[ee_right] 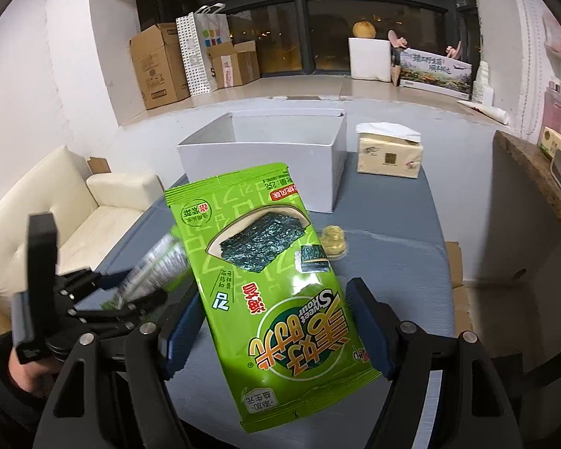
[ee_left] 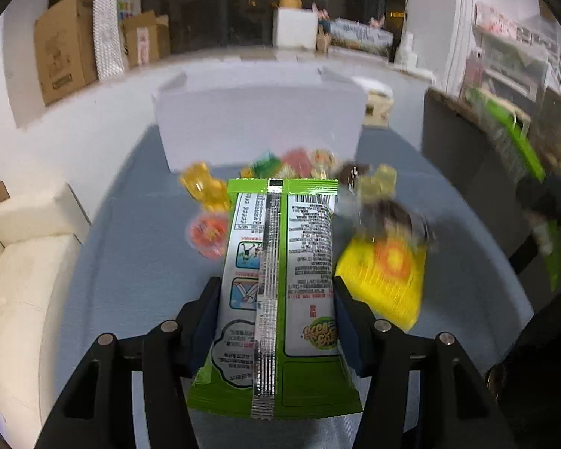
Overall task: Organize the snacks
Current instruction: 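Release both green packs into the white box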
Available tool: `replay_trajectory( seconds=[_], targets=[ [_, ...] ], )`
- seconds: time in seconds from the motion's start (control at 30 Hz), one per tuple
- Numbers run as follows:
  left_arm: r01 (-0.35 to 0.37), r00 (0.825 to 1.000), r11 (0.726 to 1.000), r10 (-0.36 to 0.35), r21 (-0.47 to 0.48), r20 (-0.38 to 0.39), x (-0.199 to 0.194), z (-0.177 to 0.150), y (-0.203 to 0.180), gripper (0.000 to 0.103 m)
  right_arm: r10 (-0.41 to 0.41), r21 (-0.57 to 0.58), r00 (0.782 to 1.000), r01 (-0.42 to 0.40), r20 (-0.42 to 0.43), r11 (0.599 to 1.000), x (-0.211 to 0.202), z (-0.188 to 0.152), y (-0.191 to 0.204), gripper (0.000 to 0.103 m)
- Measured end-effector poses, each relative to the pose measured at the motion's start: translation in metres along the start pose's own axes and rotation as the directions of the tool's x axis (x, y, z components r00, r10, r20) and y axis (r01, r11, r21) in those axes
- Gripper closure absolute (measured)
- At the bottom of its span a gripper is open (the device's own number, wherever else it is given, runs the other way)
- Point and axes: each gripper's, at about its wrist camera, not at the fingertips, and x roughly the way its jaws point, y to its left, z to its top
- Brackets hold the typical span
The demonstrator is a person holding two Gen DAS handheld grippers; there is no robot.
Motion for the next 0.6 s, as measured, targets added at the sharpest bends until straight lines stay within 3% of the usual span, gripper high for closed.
replay_trajectory(
  seconds=[0.3, 0.47, 0.6],
  targets=[
    [0.006, 0.988, 0.998, 0.003, -0.059, 0.155, -0.033, 0.060, 0.016, 0.042, 0.009, 0.022, 0.998, -0.010, 0.058, 1.000, 0.011, 0.037, 0.006, 0.024],
    [0.008, 0.980, 0.998, 0.006, -0.067, 0.201, -0.021, 0.112, 0.027, 0.042, -0.001, 0.043, 0.994, -0.003, 0.105, 0.999, 0.032, 0.084, -0.002, 0.024],
    [0.013, 0.976, 0.997, 0.002, -0.071, 0.219, 0.001, 0.158, 0.038, 0.041, -0.064, 0.071, 0.991, 0.056, 0.121, 0.996, 0.064, 0.125, -0.013, 0.024]
  ],
)
